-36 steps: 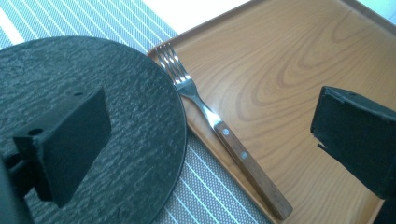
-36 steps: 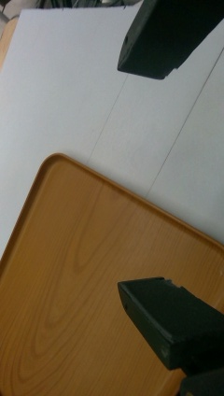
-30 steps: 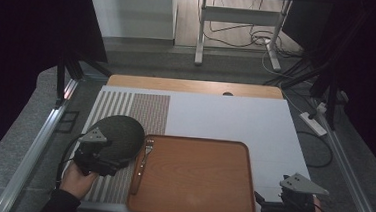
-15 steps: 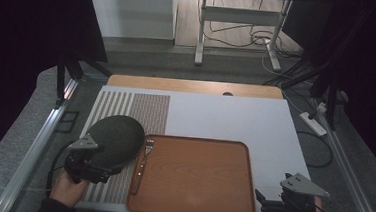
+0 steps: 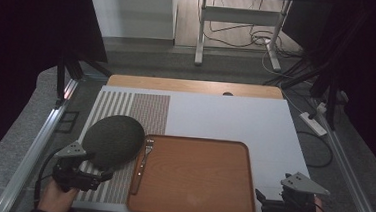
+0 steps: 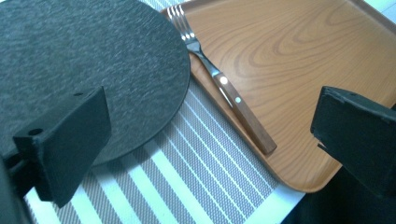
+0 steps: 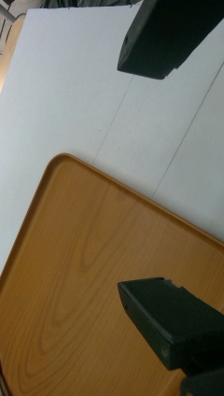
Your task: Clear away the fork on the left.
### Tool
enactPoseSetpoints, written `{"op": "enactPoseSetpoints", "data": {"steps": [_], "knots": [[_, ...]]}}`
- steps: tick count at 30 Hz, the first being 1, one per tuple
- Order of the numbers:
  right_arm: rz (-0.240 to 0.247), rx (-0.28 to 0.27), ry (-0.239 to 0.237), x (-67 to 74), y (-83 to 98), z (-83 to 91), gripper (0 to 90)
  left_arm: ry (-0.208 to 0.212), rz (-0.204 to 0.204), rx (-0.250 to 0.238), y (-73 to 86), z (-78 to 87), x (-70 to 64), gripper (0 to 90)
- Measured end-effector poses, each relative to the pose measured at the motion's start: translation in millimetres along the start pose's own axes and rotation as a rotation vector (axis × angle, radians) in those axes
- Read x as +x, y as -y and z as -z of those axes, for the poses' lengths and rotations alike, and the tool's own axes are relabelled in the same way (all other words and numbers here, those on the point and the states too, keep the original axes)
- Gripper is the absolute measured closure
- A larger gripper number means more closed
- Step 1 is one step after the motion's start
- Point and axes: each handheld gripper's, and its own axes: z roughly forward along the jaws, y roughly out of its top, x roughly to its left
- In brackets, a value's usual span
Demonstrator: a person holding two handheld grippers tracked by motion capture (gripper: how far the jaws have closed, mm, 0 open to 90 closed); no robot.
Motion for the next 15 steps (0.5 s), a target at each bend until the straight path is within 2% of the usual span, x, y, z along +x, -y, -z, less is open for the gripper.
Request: {"op": "enactPoseSetpoints", "data": {"steps": [5,11,15], "knots": [[-0.012,-0.007,0.006,-1.3,0.3,0.8,0.0,-0.009,0.017,-0.003,7.1,6.0,0.9,0.0],[-0.016,-0.007,0.010,-1.7,0.3,0.9,0.0,-0.015,0.033,-0.037,12.5,14.7,1.9,0.0],[-0.023,-0.011,0.010,-2.1,0.5,0.9,0.0,-0.027,0.037,-0.040,15.5,19.3,1.5,0.0]]}}
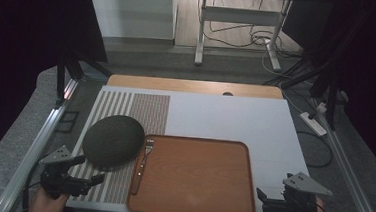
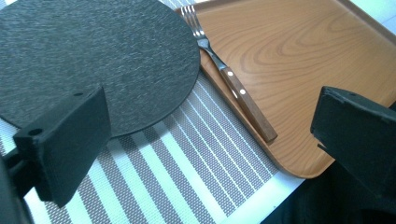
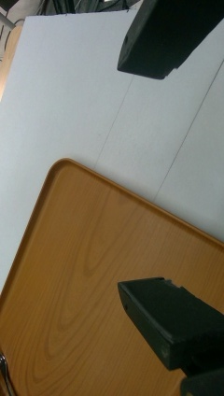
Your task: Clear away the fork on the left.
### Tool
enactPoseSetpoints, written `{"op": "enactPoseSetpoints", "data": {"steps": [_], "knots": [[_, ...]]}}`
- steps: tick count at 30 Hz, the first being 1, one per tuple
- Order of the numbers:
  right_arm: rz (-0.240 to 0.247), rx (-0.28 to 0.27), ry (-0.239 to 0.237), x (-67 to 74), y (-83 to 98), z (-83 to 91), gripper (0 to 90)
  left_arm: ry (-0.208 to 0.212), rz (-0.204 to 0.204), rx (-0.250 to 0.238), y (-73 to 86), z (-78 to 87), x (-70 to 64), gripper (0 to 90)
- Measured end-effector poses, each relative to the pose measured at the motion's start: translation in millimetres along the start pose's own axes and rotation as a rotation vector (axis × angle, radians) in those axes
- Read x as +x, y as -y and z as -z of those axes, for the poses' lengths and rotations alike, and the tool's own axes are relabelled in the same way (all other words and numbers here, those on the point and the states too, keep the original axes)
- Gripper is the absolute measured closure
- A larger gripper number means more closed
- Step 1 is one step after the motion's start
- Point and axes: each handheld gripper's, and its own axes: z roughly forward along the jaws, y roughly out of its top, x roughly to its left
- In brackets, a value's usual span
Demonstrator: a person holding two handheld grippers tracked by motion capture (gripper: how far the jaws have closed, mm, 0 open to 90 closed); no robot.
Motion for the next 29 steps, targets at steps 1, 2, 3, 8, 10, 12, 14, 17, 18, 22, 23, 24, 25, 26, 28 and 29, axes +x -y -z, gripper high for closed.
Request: {"op": "enactPoseSetpoints", "data": {"steps": [1,2,3,8,10,12,14,17,18,22,23,24,25,26,28,29], "knots": [[0.001,0.001,0.000,0.0,0.0,-0.1,0.0,-0.005,0.000,0.001,0.6,1.1,-0.1,0.0],[0.002,0.001,0.000,0.2,0.0,-0.1,0.0,-0.008,-0.001,0.000,1.1,1.8,-0.2,0.0],[0.003,0.002,0.000,0.3,-0.1,-0.1,0.0,-0.013,-0.001,0.004,1.8,2.9,-0.5,0.0],[0.008,0.004,0.004,0.7,-0.1,-0.1,0.0,-0.036,-0.006,0.009,4.7,7.0,-1.2,0.0],[0.008,0.002,0.004,0.8,-0.1,-0.1,0.0,-0.042,-0.006,0.004,6.0,8.9,-1.3,0.0],[0.011,0.004,0.005,1.1,-0.2,-0.4,0.0,-0.044,-0.008,0.003,7.2,10.7,-0.9,0.0],[0.016,0.004,0.003,1.7,-0.2,-0.3,0.0,-0.042,-0.009,-0.004,8.4,12.5,-0.9,0.0],[0.023,0.005,0.006,2.9,-0.3,-0.6,0.0,-0.051,-0.015,0.000,9.9,14.1,-1.5,0.0],[0.026,0.005,0.007,3.1,-0.3,-0.6,0.0,-0.056,-0.018,0.003,10.3,14.5,-1.9,0.0],[0.026,0.006,0.008,3.3,-0.5,-0.5,0.0,-0.082,-0.033,0.022,11.9,16.1,-3.7,0.0],[0.026,0.007,0.008,3.4,-0.6,-0.5,0.0,-0.085,-0.036,0.024,12.3,16.2,-4.0,0.0],[0.027,0.006,0.010,3.6,-0.6,-0.6,0.0,-0.086,-0.038,0.026,12.4,16.5,-4.1,0.0],[0.028,0.006,0.010,3.8,-0.6,-0.6,0.0,-0.085,-0.038,0.025,12.6,16.6,-4.1,0.0],[0.030,0.007,0.010,3.9,-0.7,-0.6,0.0,-0.084,-0.037,0.025,12.6,16.5,-3.9,0.0],[0.034,0.008,0.010,4.1,-0.6,-0.8,0.0,-0.082,-0.030,0.026,12.2,16.0,-3.2,0.0],[0.036,0.009,0.011,4.1,-0.5,-0.9,0.0,-0.081,-0.027,0.027,11.9,15.8,-3.0,0.0]]}}
